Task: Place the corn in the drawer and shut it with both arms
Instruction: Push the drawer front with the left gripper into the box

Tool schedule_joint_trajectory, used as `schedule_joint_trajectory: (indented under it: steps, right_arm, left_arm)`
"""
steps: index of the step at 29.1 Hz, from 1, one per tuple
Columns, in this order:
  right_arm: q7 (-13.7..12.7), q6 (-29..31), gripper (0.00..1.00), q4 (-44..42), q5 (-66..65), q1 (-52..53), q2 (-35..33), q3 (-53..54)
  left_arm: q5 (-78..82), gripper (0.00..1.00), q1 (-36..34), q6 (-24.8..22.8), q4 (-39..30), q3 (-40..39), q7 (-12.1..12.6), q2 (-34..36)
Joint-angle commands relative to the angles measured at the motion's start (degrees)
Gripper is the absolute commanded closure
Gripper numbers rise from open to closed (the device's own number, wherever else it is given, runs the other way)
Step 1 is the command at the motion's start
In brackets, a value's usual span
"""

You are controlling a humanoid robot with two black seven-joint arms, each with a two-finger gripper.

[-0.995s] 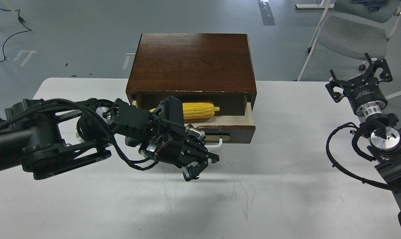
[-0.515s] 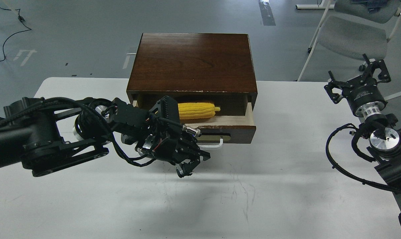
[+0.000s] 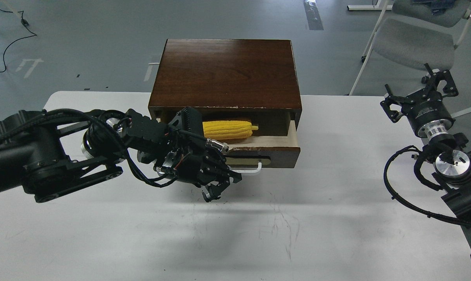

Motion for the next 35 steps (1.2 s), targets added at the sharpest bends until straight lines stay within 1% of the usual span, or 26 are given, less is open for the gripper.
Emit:
schedule_joint_trajectory:
  steps: [1, 10, 22, 27, 35]
  right_arm:
    - [-0.06, 0.0, 0.0, -0.01, -0.1, 0.17, -0.3, -0.09]
    - [0.03, 0.0, 0.0, -0.01, -0.1, -0.01, -0.48, -0.09]
    - [0.03, 0.0, 0.0, -0.18, -0.19, -0.19, -0.48, -0.09]
    - [0.03, 0.0, 0.0, -0.27, -0.19, 0.08, -0.57, -0.09]
    - [0.03, 0.0, 0.0, -0.27, -0.19, 0.08, -1.36, -0.09]
  left_arm:
    - [0.02, 1.0, -0.67, 0.0, 0.67, 0.01, 0.07, 0.09]
    - [0.02, 1.0, -0.76, 0.0, 1.37, 0.01, 0.07, 0.17]
    - [0.02, 1.0, -1.81, 0.0, 5.5, 0.1, 0.16, 0.09]
    - [0.02, 1.0, -2.17, 0.0, 8.31, 0.1, 0.16, 0.09]
    - [0.02, 1.0, -2.87, 0.0, 9.81, 0.1, 0.16, -0.09]
